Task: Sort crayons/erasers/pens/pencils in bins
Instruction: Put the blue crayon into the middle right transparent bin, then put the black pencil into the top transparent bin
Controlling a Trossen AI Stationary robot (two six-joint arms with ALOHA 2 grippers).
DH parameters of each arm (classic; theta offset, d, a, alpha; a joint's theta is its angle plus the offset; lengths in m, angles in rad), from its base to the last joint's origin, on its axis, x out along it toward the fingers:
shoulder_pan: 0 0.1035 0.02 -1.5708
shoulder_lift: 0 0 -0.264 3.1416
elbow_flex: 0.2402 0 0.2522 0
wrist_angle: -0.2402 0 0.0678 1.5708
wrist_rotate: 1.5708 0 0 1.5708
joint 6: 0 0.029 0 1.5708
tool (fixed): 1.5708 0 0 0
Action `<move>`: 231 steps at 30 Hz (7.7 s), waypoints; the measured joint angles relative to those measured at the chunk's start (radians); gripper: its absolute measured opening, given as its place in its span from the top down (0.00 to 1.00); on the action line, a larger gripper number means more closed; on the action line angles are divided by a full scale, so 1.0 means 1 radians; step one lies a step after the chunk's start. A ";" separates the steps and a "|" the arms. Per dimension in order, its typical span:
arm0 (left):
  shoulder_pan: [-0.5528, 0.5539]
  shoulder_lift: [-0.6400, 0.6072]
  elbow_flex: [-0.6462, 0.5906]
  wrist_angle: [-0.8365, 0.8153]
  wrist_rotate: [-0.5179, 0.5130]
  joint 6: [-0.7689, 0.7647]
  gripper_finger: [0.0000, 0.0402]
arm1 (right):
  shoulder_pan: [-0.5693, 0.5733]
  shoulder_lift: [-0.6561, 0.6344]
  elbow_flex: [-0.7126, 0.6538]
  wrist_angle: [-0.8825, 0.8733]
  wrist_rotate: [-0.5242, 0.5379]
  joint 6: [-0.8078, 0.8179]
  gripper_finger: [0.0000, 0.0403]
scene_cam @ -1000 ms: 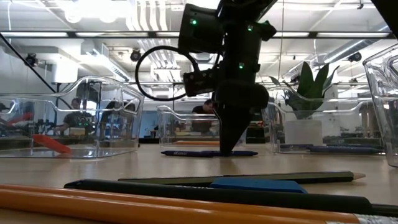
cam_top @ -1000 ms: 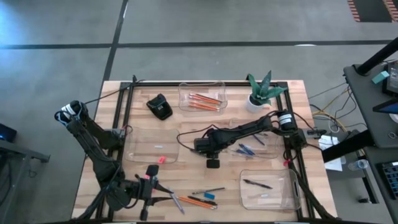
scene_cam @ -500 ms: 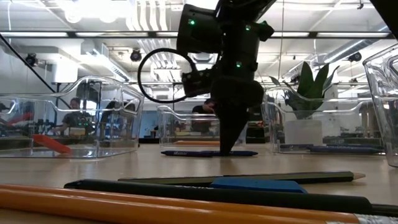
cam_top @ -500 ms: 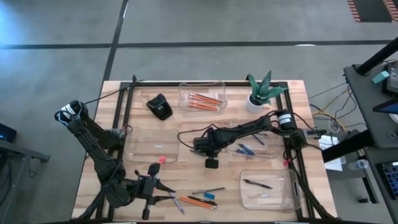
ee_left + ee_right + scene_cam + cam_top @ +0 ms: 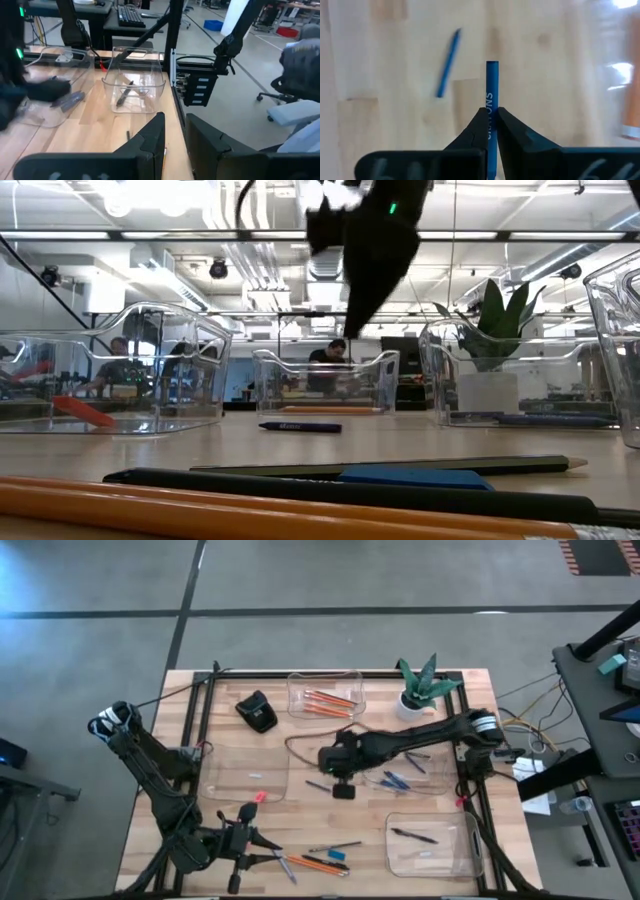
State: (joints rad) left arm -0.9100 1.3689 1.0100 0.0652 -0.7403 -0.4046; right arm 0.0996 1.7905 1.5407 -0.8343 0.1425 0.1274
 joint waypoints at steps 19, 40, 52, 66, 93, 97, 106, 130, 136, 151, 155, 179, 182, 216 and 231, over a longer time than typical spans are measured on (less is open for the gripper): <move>0.001 -0.013 -0.002 -0.005 0.001 0.099 0.85 | 0.034 -0.380 -0.190 -0.384 0.128 0.408 0.97; 0.003 -0.012 -0.003 -0.006 0.000 0.130 0.85 | 0.036 -0.395 -0.636 -0.161 0.059 0.569 0.97; 0.008 -0.012 -0.003 -0.006 0.000 0.129 0.85 | 0.036 -0.395 -0.713 -0.041 0.054 0.569 0.95; 0.008 -0.012 -0.003 -0.006 0.000 0.128 0.85 | 0.033 -0.396 -0.704 -0.018 0.059 0.568 0.78; 0.012 -0.012 -0.004 -0.024 0.001 0.122 0.85 | 0.101 -0.210 -0.390 0.683 0.032 0.164 0.79; 0.012 -0.012 -0.004 -0.031 0.001 0.121 0.85 | 0.101 -0.112 -0.335 0.637 0.031 0.168 0.78; 0.012 -0.012 -0.004 -0.031 0.002 0.109 0.85 | 0.096 0.074 -0.158 0.453 0.015 0.162 0.67; 0.011 -0.011 -0.004 -0.066 0.004 0.068 0.85 | 0.045 0.314 -0.021 0.352 0.007 0.204 0.74; 0.011 -0.011 -0.004 -0.067 0.004 0.068 0.85 | 0.043 0.319 -0.023 0.338 -0.025 0.205 0.90; 0.011 -0.011 -0.004 -0.068 0.009 0.067 0.85 | 0.042 0.183 -0.037 0.232 -0.078 0.138 0.96; 0.011 -0.011 -0.004 -0.068 0.010 0.067 0.85 | 0.039 0.093 -0.042 0.194 -0.025 0.133 0.97; 0.011 0.001 -0.004 -0.110 0.013 0.019 0.85 | 0.139 -0.476 -0.478 -0.029 0.174 0.608 0.97; 0.013 0.001 -0.004 -0.110 0.012 0.026 0.85 | 0.156 -0.522 -0.538 -0.020 0.174 0.652 0.97; 0.026 0.001 -0.005 -0.108 0.009 0.018 0.85 | 0.158 -0.596 -0.837 -0.014 0.164 0.871 0.92; 0.025 0.001 -0.005 -0.109 0.013 0.017 0.85 | 0.158 -0.596 -0.838 -0.006 0.164 0.880 0.82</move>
State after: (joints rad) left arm -0.8848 1.3701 1.0050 -0.0443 -0.7271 -0.3872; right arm 0.2573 1.1942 0.7025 -0.8399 0.3069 1.0076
